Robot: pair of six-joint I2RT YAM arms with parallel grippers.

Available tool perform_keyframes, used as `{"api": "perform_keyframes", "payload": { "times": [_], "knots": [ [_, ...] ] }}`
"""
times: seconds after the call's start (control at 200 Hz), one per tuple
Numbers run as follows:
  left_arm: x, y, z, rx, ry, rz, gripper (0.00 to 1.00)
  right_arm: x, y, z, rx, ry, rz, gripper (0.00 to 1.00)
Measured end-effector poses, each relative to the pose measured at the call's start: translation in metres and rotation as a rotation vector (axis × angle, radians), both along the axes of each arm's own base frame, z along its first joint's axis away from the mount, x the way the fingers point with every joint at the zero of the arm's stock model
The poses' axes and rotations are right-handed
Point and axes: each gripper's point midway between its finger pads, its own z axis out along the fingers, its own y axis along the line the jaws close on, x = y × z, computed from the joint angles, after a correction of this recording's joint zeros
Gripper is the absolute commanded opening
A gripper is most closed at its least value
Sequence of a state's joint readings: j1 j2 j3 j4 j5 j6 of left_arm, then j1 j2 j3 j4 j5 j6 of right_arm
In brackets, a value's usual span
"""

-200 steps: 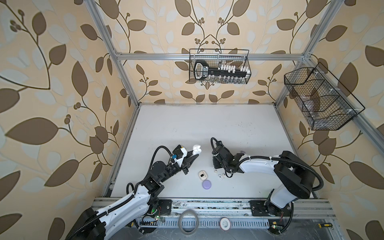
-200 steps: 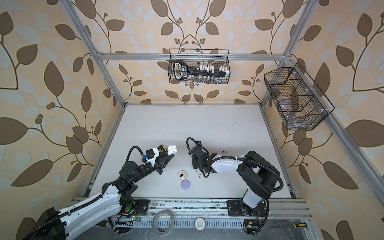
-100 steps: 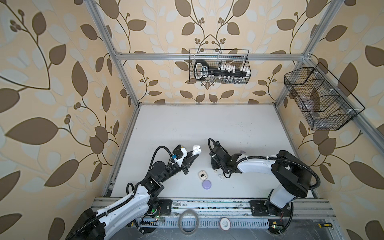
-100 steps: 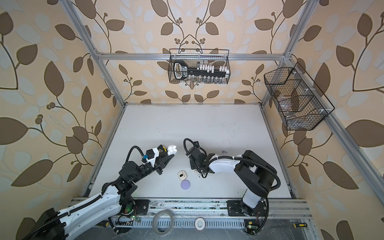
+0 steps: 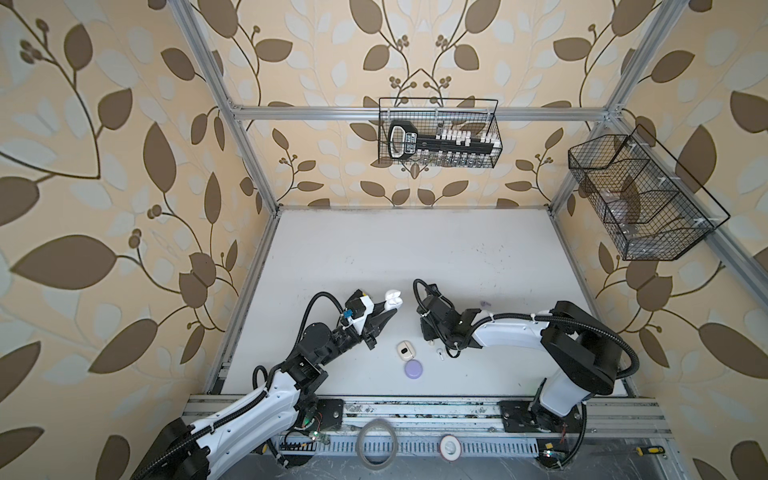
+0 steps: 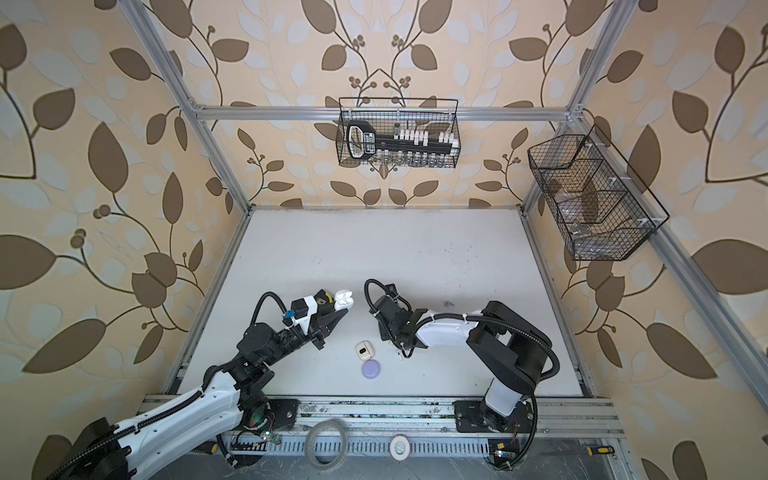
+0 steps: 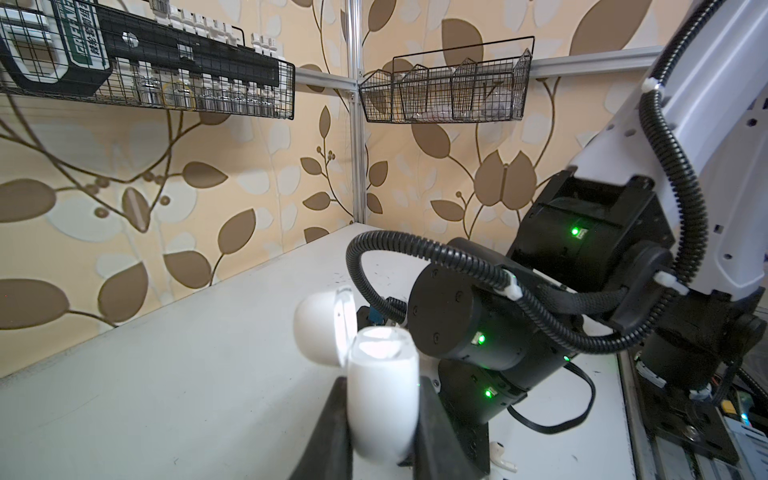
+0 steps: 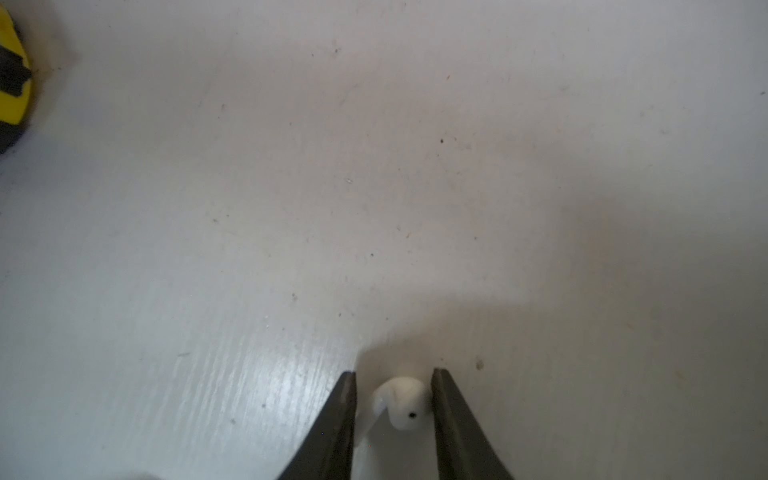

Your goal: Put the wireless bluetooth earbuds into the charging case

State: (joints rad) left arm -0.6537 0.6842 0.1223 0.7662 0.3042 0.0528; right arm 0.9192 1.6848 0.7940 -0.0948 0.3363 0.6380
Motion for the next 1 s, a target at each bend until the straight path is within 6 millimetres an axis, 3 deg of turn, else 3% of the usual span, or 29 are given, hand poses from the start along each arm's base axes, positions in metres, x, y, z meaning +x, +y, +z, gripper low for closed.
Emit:
{"api": "perform_keyframes", "payload": {
  "times": [0.215, 0.36, 0.635, 1.0],
  "knots": [
    [0.000, 0.001, 0.001, -0.004, -0.004, 0.002, 0.00, -0.002, 0.017, 0.000, -0.013, -0.003, 0.040, 0.33],
    [0.002, 0.004, 0.005, -0.014, -0.011, 0.029, 0.00, -0.002, 0.024, 0.000, -0.025, -0.007, 0.055, 0.40],
    [0.004, 0.008, 0.007, -0.021, -0.015, 0.052, 0.00, -0.002, 0.015, 0.000, -0.068, -0.020, 0.036, 0.44],
    [0.005, 0.007, 0.005, -0.016, -0.009, 0.052, 0.00, -0.013, -0.001, 0.002, -0.087, -0.006, 0.024, 0.43]
  ]
}}
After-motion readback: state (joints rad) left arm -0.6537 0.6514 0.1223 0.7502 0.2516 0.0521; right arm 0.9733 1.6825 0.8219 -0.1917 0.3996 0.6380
